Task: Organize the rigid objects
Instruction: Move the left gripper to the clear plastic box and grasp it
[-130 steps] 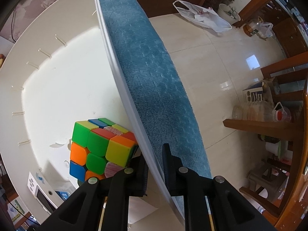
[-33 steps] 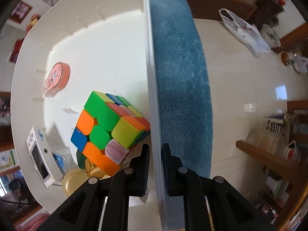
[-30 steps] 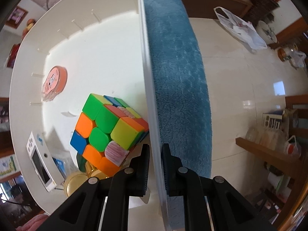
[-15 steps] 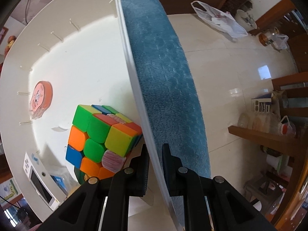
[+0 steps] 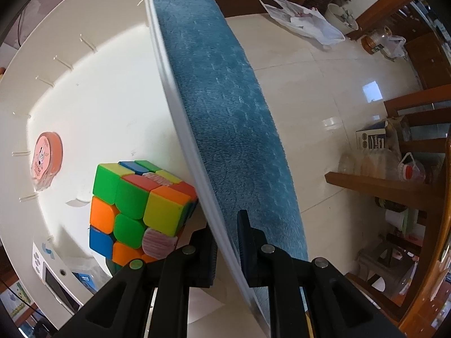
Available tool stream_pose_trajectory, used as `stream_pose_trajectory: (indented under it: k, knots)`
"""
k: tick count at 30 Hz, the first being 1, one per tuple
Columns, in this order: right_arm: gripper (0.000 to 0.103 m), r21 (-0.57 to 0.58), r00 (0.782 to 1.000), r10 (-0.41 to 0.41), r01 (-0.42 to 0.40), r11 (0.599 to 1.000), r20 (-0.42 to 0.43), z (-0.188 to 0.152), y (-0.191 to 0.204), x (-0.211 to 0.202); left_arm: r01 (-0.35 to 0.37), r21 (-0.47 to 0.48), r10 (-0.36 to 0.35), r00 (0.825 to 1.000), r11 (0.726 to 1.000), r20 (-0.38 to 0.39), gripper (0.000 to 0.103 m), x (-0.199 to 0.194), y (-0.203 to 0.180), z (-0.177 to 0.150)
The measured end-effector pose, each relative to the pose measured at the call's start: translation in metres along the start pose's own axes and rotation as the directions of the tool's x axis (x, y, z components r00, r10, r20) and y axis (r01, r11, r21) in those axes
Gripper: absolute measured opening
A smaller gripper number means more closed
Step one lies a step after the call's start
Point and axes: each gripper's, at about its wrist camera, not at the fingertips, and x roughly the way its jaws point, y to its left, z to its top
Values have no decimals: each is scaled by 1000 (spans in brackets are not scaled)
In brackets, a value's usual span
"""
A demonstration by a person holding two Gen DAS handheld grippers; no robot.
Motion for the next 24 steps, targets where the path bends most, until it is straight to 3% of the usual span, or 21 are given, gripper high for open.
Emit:
stream_pose_trajectory:
  k: [8, 15, 24]
  knots:
    - [13, 6, 1000, -8, 8, 1000, -2, -1, 2, -1, 19, -20, -18, 999, 1000, 28, 79, 6, 5, 5]
    - [13, 6, 1000, -9, 9, 1000, -1, -2, 2, -1, 70, -5, -70, 997, 998, 39, 66, 1, 12, 2]
    - [13, -14, 1000, -9, 9, 1000, 15, -4, 5, -4, 47, 5, -47, 997, 999, 54, 66, -9, 15, -20]
